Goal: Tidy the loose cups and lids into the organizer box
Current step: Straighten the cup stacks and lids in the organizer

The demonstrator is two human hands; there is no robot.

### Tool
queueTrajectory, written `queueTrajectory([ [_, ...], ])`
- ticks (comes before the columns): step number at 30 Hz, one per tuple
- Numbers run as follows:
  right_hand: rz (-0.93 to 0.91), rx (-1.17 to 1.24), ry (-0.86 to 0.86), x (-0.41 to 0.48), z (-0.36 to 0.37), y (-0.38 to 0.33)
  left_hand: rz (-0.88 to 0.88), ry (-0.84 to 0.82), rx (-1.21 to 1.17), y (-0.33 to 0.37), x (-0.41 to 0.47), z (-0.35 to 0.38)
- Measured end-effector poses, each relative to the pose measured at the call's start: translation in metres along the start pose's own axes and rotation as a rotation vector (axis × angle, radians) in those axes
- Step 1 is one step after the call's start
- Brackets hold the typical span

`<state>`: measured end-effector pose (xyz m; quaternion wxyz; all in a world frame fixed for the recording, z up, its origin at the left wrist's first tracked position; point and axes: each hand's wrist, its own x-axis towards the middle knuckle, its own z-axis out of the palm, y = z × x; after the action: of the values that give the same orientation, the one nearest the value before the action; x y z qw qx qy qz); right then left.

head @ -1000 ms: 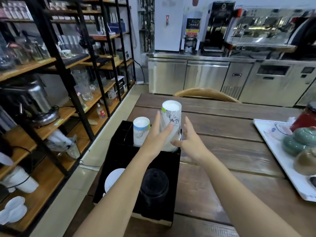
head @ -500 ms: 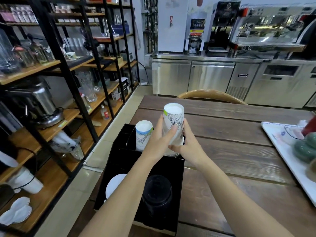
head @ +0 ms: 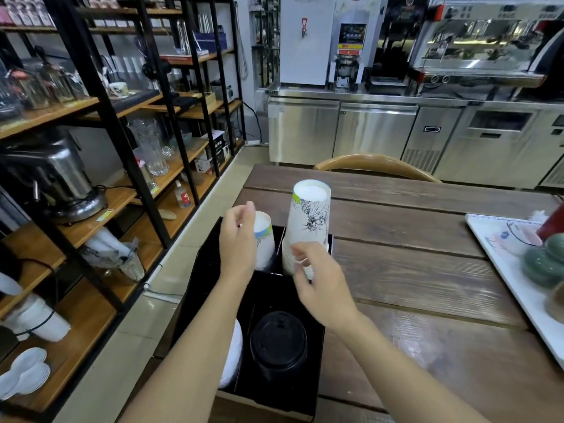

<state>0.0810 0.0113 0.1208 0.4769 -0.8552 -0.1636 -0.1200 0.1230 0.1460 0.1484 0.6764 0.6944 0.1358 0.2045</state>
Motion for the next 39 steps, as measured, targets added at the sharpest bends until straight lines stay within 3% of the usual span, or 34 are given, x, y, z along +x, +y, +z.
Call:
queueTrajectory([
  [3,0.201,0.228,-0.257,0.008,0.019,-0.014,-0.137,-0.050,-0.079,-0.005,0.022,-0.009],
  [7,0.314,0.374,-0.400,0.021,0.047,-0.016,-0.187,-0.145,-0.008,-0.014,0.040,-0.017],
  [14,0.413,0.405,-0.372,0.037,0.069,-0.009,-0.279,-0.334,0.011,-0.019,0.046,-0.022],
  [26,0.442,0.425,-0.270,0.056,0.081,-0.007,-0.170,-0.310,0.298,-0.034,0.047,-0.038],
  [30,0.429,0.461,-0.281,0.052,0.081,-0.003,-0.196,-0.386,0.205,-0.026,0.046,-0.037],
  [39,0.442,0.460,-0.265,0.052,0.086,0.003,-0.159,-0.362,0.065,-0.031,0.042,-0.033],
])
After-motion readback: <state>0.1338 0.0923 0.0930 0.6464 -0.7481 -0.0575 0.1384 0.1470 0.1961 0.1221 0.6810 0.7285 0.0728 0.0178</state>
